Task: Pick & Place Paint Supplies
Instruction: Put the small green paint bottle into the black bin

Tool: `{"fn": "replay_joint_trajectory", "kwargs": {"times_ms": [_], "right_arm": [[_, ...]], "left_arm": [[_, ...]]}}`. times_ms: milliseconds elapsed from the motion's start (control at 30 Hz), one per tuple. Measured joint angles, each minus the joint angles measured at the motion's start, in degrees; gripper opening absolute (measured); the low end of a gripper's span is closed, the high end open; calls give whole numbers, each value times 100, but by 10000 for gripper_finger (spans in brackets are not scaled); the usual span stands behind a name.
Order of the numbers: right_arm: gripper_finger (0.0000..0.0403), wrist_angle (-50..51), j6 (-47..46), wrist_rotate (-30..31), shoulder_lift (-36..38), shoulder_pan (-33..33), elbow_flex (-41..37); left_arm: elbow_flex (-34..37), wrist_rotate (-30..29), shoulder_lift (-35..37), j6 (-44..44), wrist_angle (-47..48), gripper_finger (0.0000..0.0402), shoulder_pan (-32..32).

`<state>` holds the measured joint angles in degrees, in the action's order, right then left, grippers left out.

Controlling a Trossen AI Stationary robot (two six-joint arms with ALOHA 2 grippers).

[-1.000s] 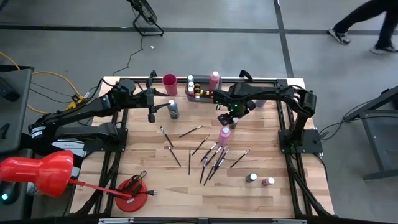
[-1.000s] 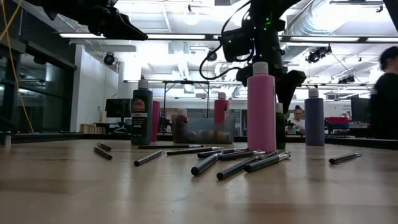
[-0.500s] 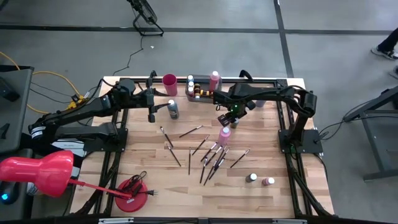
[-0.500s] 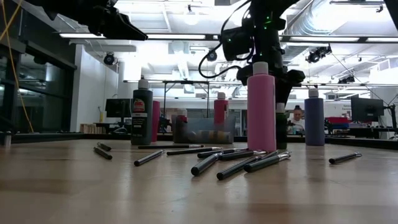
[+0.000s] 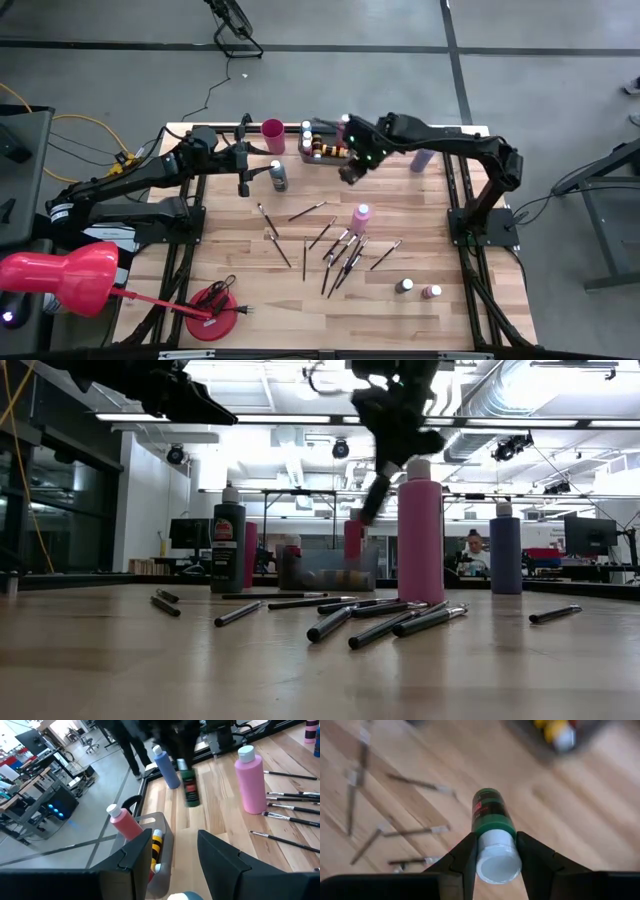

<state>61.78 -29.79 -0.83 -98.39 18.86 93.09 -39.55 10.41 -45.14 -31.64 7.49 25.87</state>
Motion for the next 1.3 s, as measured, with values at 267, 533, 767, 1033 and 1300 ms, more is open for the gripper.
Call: {"fn": "replay_joint_trajectory", "kwargs": {"times_ms": [267,533,767,1033,1300], "right_arm": [[111,354,1697,91,-949,276,1811],[111,343,3270,655,-2095,566,3214],[115,630,3574,842,-2647,648,3487],[119,1161,3304,826,-2881,756,3481],[119,1256,3282,812,-2869,830,3021]], "left_arm": [[0,1,2,-2,-1,152,-2],[0,1,2,0,-2,152,-1],[0,0,1,0,-2,152,0],[0,1,2,-1,0,152,-2],[0,0,2,0,0,152,-2]]}}
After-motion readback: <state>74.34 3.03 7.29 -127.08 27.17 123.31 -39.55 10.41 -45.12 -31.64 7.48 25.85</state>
